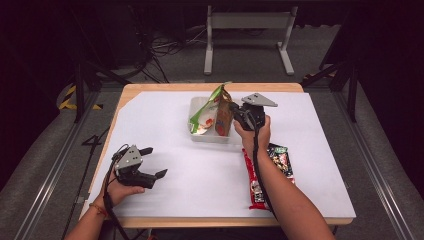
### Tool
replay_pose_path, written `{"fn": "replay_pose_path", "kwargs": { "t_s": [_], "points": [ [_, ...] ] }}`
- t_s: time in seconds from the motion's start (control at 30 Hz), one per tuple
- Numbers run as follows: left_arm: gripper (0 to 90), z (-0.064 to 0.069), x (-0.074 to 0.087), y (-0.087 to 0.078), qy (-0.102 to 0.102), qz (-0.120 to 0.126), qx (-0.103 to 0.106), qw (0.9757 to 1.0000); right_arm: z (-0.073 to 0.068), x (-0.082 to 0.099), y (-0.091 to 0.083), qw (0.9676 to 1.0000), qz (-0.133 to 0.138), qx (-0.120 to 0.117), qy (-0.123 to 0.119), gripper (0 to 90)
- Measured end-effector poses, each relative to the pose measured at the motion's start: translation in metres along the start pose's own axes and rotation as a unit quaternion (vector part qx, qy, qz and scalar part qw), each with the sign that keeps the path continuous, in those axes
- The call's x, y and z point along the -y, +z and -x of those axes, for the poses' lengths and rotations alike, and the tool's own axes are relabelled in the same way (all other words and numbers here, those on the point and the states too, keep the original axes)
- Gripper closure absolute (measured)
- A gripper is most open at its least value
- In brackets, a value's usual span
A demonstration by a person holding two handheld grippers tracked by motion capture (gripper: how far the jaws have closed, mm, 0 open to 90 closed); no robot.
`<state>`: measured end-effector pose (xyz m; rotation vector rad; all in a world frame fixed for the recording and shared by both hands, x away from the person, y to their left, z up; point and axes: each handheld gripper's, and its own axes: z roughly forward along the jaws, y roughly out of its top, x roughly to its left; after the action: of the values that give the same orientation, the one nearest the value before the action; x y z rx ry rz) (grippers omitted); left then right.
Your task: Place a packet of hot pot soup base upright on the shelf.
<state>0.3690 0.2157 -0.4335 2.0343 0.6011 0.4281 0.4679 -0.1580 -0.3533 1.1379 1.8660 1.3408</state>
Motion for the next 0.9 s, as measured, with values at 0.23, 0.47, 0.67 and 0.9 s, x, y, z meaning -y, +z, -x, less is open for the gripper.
{"fn": "replay_pose_path", "kwargs": {
  "t_s": [0.23, 0.47, 0.67, 0.9],
  "points": [
    [9.9, 0.0, 0.0, 0.001, 0.001, -0.003, 0.0, 1.0, 0.002, 0.002, -0.003, 0.9997, -0.003, -0.015, -0.02, 88.4],
    [9.9, -0.001, 0.0, 0.001, 0.0, -0.004, 0.0, 1.0, 0.002, 0.005, -0.005, 0.9988, -0.013, -0.008, -0.047, 85.6],
    [9.9, -0.005, 0.001, 0.003, -0.007, 0.0, 0.006, 1.0, 0.007, 0.005, -0.004, 0.9985, -0.021, -0.016, -0.048, 81.8],
    [9.7, -0.006, 0.001, 0.005, -0.009, -0.001, 0.012, 0.9999, 0.013, 0.004, -0.01, 0.997, -0.022, -0.023, -0.07, 81.2]
  ]
}}
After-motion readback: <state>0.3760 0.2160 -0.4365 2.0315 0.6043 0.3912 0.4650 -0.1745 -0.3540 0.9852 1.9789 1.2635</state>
